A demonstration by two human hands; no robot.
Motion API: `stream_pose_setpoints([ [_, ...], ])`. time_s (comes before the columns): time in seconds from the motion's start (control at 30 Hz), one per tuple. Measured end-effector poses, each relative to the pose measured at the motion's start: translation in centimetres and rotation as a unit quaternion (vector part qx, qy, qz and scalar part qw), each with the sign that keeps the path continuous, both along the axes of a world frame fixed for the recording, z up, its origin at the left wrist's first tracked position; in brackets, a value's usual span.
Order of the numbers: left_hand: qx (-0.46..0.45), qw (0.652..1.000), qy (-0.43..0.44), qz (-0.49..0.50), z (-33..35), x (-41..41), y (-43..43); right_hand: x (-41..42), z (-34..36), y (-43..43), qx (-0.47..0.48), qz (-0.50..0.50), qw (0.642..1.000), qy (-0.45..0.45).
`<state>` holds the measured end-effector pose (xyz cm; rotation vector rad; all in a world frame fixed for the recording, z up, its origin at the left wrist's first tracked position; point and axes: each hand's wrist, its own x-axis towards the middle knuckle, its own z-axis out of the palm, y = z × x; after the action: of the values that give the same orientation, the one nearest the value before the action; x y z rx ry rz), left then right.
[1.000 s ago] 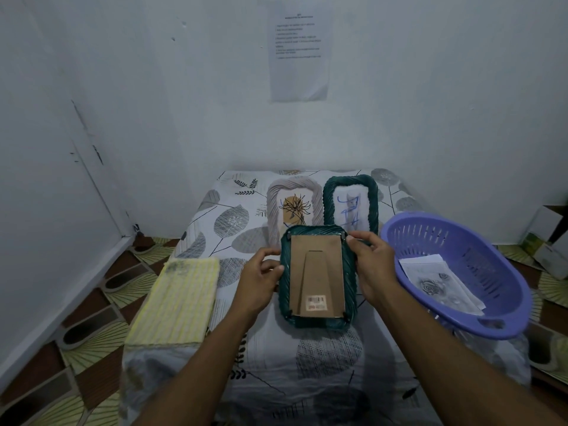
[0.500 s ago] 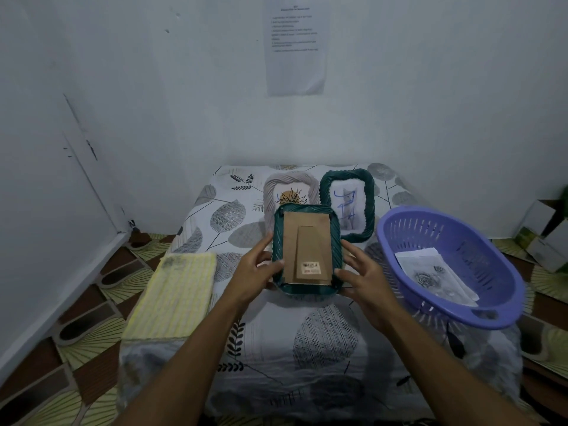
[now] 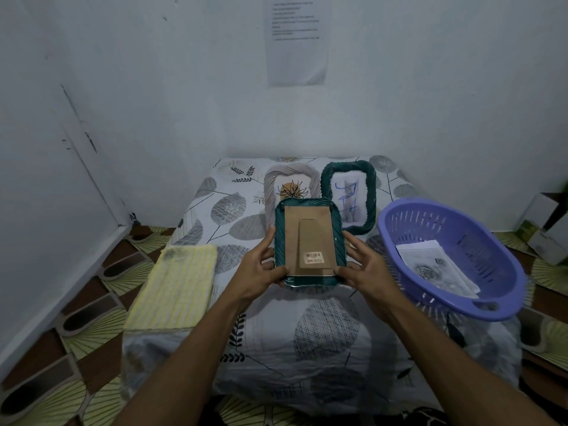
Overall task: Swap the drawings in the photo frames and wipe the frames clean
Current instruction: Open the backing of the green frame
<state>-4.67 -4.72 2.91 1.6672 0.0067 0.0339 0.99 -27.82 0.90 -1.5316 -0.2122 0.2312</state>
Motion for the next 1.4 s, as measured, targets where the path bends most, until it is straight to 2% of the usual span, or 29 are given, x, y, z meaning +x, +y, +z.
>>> stream_pose_setpoints([
  [0.37,-0.016,1.0,0.009,0.0,-1.5,0.4,0.2,-0.6,0.0,-0.2,0.041,0.014,0.999,0.026],
  [0.6,-0.037,0.998,0.056,-0.002,-1.5,0.6,0.0,-1.2,0.9,-0.5,0.072,0.001,0.994,0.079],
  [1.03,0.011,0.999,0.029,-0.016,-1.9,0.5,0.3,-1.4,1.2,-0.6,0.065,-0.014,0.995,0.077],
  [1.2,0.032,0.999,0.024,0.002,-1.5,-0.1,-0.3,-0.9,0.3,-0.8,0.03,-0.019,0.997,0.065],
  [1.3,0.112,0.993,-0.013,0.015,-1.8,-0.2,-0.7,-0.9,-0.2,-1.1,-0.017,-0.024,0.998,0.051],
  [1.4,0.294,0.955,-0.025,0.014,-3.3,0.3,-0.8,-1.0,-0.4,-1.1,-0.103,-0.045,0.993,0.024],
])
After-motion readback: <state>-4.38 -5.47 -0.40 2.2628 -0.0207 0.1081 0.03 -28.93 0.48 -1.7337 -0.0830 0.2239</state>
